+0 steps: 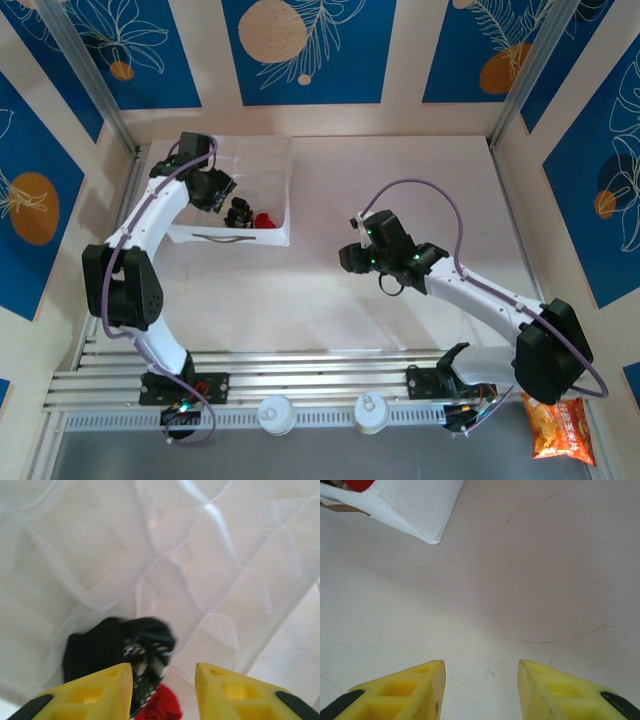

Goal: Roll the socks

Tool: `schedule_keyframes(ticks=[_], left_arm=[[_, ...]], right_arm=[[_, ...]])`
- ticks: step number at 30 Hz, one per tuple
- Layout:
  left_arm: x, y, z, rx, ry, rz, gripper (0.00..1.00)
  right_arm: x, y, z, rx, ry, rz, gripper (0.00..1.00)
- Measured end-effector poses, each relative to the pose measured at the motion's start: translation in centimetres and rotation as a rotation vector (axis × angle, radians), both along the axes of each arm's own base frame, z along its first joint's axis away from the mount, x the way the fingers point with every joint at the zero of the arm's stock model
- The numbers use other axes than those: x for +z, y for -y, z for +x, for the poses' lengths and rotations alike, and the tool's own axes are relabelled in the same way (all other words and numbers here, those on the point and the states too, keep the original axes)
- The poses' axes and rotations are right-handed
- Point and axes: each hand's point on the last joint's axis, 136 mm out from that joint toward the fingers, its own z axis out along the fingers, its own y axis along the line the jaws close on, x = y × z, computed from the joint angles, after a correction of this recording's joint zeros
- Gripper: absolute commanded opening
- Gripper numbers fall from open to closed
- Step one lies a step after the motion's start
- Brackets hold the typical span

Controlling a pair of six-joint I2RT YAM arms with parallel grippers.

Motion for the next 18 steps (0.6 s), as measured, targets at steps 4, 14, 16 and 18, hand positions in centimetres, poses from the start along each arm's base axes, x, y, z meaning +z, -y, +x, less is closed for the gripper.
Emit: schedule_keyframes(ticks=[4,14,16,18], left_arm=[[-0.5,0.3,2.5,-0.038,0.011,0.023,0.32],[-5.4,0.4,1.7,-0.128,-0.115,0.079,0.18],[-5.6,0.2,1.2,-0.138,-0.121,0.087,0.17],[-6.1,0.1,0.4,-0.142,-0.14,0.094,0.15]], right_arm=[[-0.1,0.0,0.0,0.001,-0.004,-0.002,0.42],[-0.1,0.0,0.0,-0.001,-0.006,0.003,0.42],[-0.1,0.0,0.0,-0.002,-0.007,0.004,0.42],[-0.1,0.0,0.1,-0.002,-0.007,0.005,0.42]])
